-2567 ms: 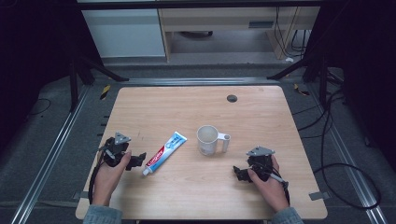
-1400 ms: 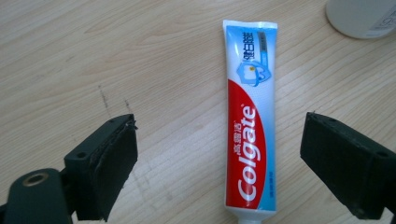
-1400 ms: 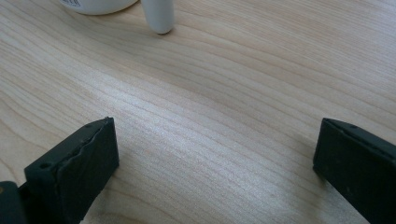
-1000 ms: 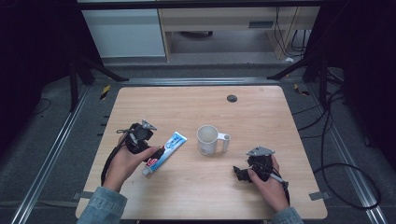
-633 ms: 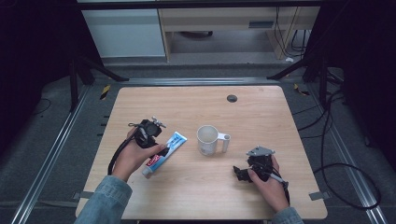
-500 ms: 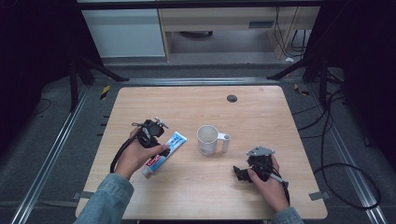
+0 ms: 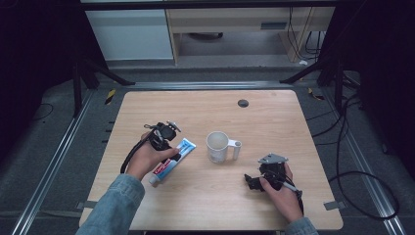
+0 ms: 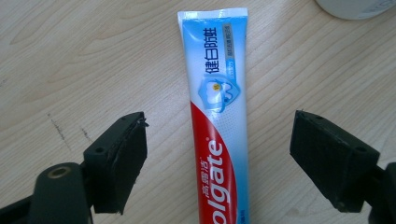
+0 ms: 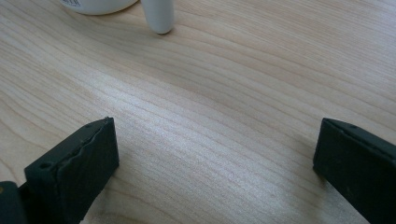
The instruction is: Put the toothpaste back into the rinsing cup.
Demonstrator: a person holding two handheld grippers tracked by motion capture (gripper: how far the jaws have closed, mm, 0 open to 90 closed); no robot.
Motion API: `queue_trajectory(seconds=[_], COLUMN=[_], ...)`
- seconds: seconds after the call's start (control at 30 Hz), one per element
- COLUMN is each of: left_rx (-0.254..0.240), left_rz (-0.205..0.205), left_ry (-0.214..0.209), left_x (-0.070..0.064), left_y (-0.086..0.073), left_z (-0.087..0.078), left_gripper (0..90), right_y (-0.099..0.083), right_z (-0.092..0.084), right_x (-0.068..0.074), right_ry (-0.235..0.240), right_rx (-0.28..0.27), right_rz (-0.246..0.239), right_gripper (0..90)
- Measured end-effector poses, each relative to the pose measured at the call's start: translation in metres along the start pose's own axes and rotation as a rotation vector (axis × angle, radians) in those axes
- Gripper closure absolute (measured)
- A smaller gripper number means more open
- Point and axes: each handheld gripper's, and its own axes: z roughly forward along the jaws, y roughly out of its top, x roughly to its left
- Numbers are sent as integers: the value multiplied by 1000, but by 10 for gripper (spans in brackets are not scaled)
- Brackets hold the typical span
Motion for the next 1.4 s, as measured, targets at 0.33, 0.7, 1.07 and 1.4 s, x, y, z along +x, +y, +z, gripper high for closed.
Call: queue_trajectory(seconds=[0.33, 0.7, 1.07, 1.4], left_rx=[70, 145, 178, 202], left_rz=[-13, -32, -66, -72], left_ry=[7, -20, -46, -47], left_x=[5, 11, 12, 10], left_y=[11, 15, 25, 31], left_z=[12, 29, 49, 64], left_gripper=[183, 281, 317, 323], right_y=[0, 0, -1, 0], right_z=[0, 0, 1, 1], right_x=[0, 0, -1, -1], right_ry=[-1, -1, -12, -10], right_rx=[0, 0, -7, -5], right_rz=[2, 4, -20, -13], right_gripper=[4, 4, 4, 4])
